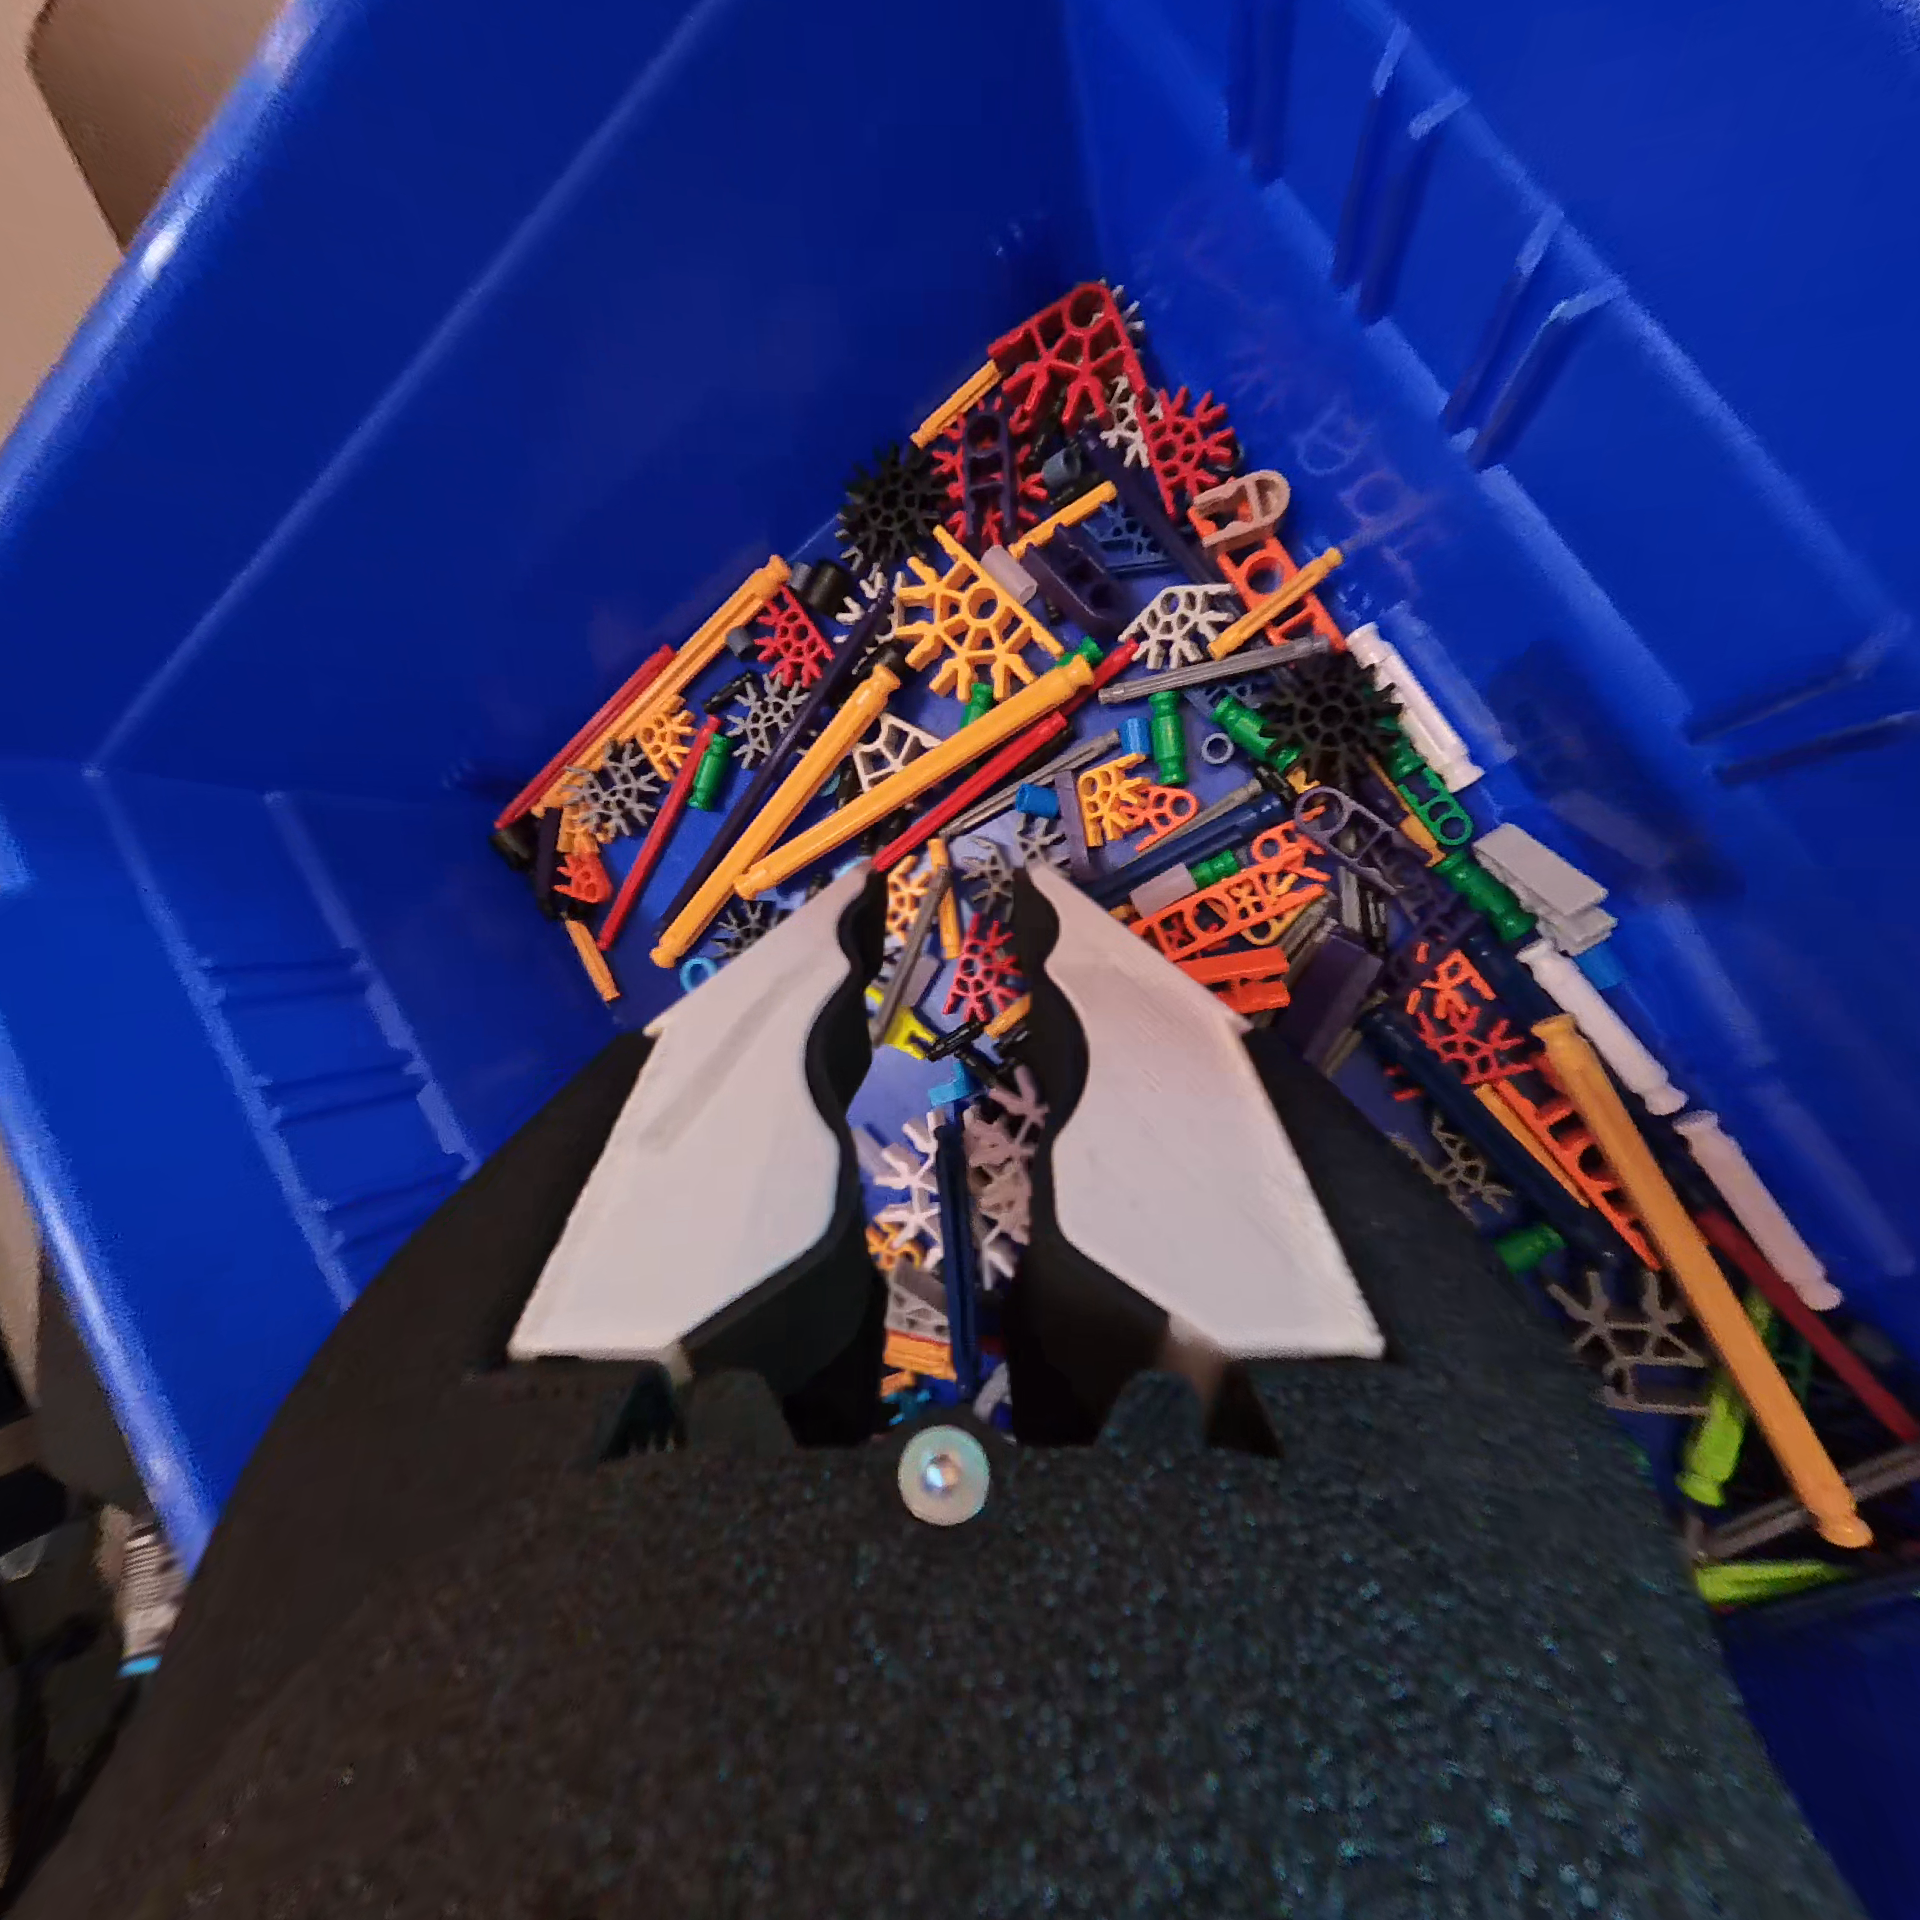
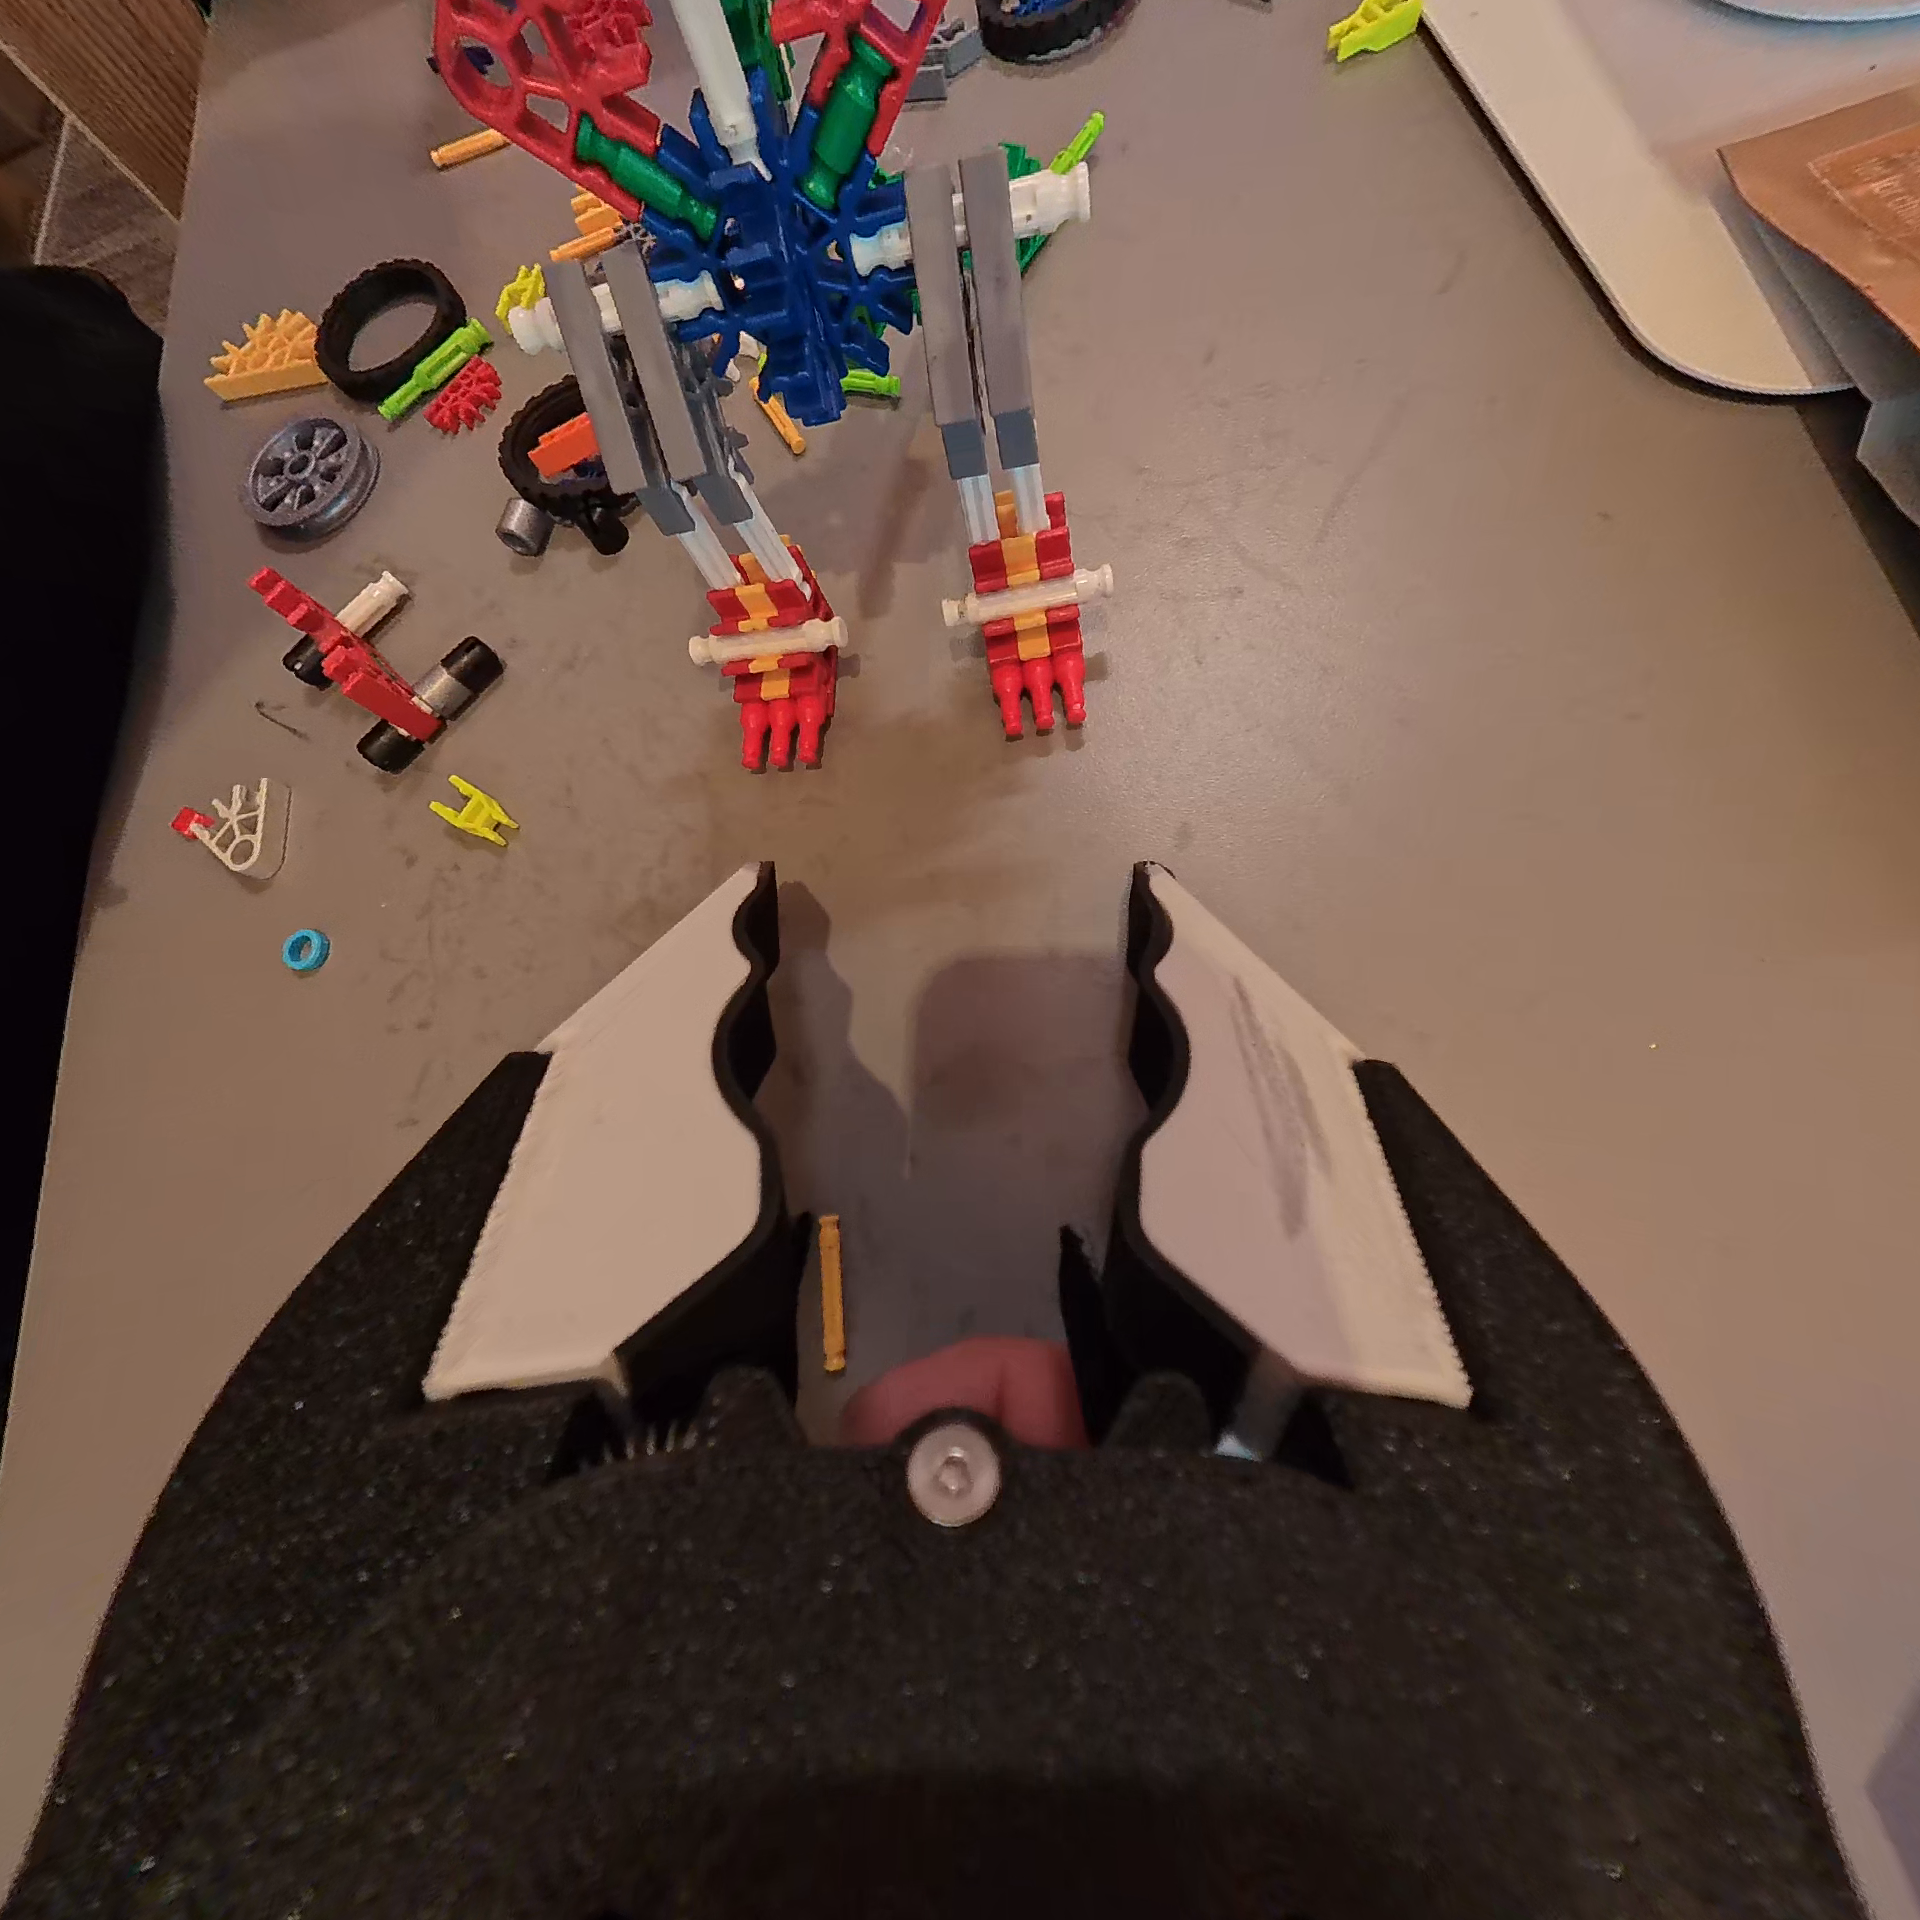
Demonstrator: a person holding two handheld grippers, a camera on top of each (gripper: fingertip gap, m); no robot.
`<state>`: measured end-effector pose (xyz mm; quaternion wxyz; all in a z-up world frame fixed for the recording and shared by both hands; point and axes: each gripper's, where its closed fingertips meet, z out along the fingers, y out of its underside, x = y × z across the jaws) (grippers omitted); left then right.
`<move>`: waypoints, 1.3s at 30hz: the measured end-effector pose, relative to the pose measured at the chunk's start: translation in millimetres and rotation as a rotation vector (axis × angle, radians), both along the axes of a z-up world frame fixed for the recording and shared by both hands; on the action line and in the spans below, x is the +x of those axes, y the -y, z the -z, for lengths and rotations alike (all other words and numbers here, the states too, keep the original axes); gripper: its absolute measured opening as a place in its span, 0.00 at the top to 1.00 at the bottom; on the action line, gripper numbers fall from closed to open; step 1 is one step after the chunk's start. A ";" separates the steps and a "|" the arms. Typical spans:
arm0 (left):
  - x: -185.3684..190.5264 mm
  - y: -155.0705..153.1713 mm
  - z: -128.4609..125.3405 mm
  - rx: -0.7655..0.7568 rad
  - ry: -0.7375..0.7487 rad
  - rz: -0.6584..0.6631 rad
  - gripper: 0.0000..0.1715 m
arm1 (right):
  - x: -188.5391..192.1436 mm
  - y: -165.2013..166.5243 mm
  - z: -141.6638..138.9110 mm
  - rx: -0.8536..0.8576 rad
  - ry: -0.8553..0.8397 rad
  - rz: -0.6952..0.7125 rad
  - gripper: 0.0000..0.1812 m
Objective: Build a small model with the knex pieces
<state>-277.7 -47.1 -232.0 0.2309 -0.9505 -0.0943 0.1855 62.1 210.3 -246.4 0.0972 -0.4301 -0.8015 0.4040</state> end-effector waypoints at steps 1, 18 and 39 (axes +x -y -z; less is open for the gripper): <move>2.1 -0.3 1.7 0.004 0.021 0.002 0.87 | 0.0 0.0 0.0 0.001 0.000 0.000 0.63; 22.9 5.8 16.4 -0.067 0.086 0.126 0.91 | 0.5 0.1 0.3 0.008 -0.004 -0.001 0.63; 1.4 -8.1 1.0 -0.066 -0.125 0.171 0.90 | 0.8 0.2 0.2 0.009 -0.004 -0.002 0.62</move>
